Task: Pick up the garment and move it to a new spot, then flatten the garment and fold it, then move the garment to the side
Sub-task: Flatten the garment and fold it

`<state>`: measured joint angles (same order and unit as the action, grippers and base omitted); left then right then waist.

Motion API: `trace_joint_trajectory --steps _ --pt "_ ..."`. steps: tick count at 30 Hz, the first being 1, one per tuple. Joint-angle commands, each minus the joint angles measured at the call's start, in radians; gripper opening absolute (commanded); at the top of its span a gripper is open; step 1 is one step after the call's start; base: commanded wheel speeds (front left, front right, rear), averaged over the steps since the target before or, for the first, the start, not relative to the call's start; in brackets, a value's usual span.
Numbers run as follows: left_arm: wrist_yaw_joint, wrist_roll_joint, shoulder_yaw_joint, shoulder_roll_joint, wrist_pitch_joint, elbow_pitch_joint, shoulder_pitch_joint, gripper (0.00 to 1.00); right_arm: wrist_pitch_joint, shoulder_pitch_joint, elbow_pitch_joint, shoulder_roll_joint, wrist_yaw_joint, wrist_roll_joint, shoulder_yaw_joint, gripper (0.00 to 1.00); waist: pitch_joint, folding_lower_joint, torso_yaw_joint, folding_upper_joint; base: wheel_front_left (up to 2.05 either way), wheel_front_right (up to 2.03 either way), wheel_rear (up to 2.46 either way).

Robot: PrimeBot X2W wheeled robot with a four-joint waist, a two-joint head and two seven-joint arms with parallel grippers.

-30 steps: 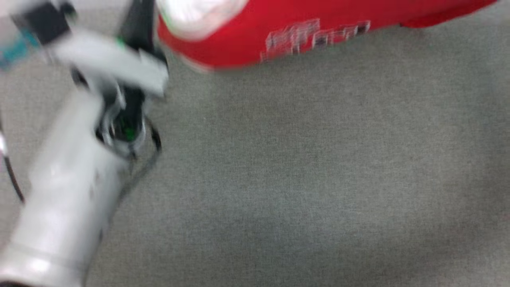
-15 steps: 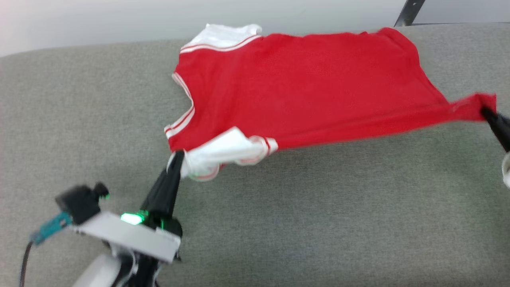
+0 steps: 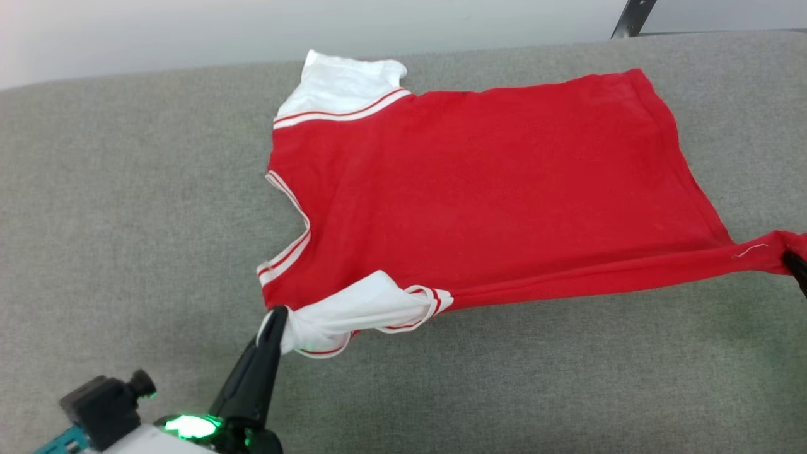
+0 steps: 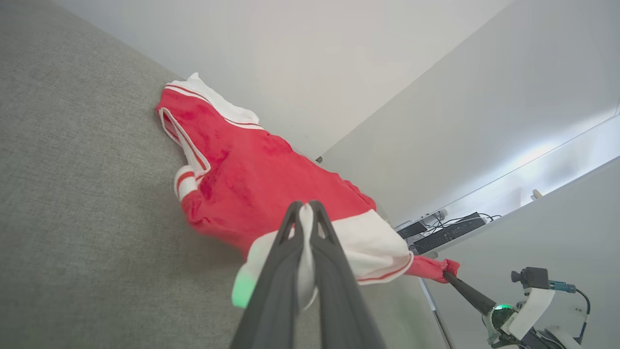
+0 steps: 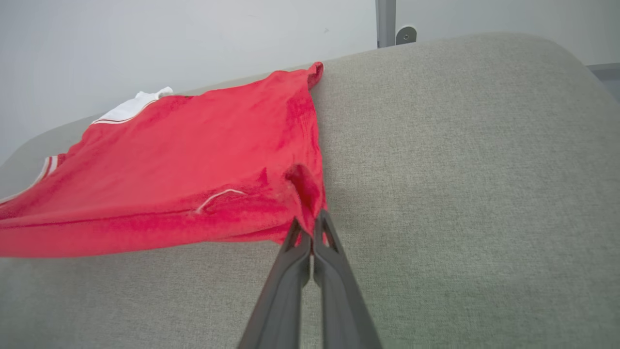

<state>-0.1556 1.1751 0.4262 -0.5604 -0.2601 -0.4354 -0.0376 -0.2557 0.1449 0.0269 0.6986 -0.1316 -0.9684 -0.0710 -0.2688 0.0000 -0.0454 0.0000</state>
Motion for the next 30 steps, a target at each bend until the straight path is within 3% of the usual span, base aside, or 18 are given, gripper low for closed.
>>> trace_joint_trajectory --steps 1,8,17,30 --pt "-0.002 -0.015 0.004 -0.002 0.003 0.007 0.014 0.00 -0.018 -0.010 -0.017 -0.018 0.002 0.022 0.032 0.00 -0.013 0.0000 0.003 0.0000 0.00 0.00 0.00" --pt "0.030 -0.065 0.041 0.018 0.051 0.135 0.181 0.00 -0.146 0.055 -0.069 -0.123 0.002 0.117 0.115 0.00 -0.053 0.0000 0.014 0.0000 0.00 0.00 0.00" --pt "0.093 -0.085 0.042 0.069 0.062 0.358 0.396 0.00 -0.231 0.229 0.030 -0.211 0.002 0.228 0.087 0.00 -0.124 0.0000 0.008 0.0000 0.00 0.00 0.00" --pt "0.066 -0.240 0.124 0.102 0.052 0.608 0.517 0.00 -0.167 0.294 0.176 -0.248 0.002 0.280 0.035 0.00 -0.196 0.0000 0.001 0.0000 0.00 0.00 0.00"
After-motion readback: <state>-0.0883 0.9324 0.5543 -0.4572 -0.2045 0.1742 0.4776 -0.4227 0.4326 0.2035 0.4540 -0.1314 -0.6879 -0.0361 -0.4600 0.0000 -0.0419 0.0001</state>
